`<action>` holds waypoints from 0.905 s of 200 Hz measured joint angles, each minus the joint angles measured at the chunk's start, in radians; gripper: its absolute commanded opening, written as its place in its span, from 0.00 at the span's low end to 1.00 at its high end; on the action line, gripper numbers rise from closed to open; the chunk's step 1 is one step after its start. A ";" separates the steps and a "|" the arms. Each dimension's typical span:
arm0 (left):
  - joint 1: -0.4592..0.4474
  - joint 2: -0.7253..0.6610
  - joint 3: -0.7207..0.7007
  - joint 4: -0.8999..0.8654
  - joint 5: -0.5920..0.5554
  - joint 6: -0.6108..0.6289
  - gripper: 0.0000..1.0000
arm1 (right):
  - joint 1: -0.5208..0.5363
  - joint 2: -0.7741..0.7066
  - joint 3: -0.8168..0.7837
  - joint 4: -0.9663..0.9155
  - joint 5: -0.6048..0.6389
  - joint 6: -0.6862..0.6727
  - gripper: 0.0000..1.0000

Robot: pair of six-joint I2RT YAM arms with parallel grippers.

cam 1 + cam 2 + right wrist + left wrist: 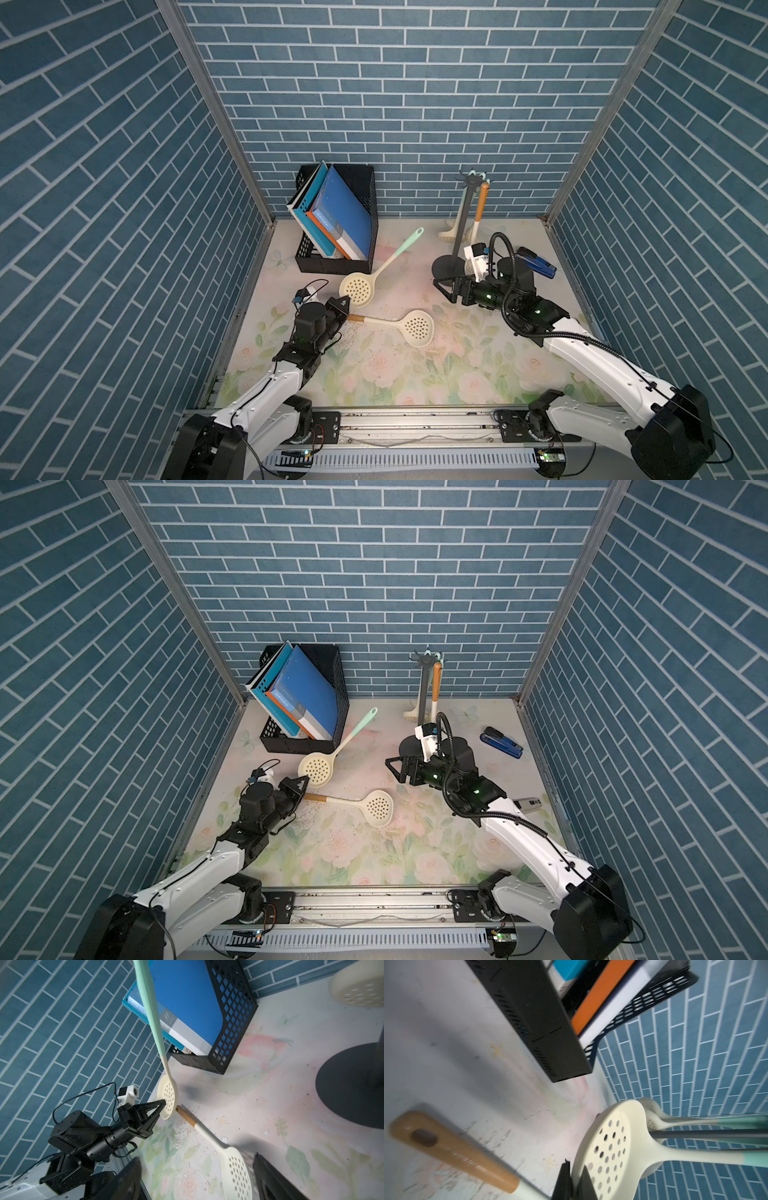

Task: Hang the skimmer on the kitchen utensil rack
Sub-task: Pick up the skimmer from the center of the board.

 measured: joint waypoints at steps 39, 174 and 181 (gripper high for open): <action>-0.064 0.058 0.029 0.170 0.012 -0.085 0.00 | 0.044 0.103 0.092 0.111 0.023 0.005 0.75; -0.178 0.283 0.156 0.473 0.010 -0.229 0.00 | 0.147 0.233 0.155 0.414 0.100 -0.109 0.46; -0.179 0.286 0.160 0.477 0.010 -0.230 0.00 | 0.151 0.241 0.166 0.418 0.102 -0.117 0.45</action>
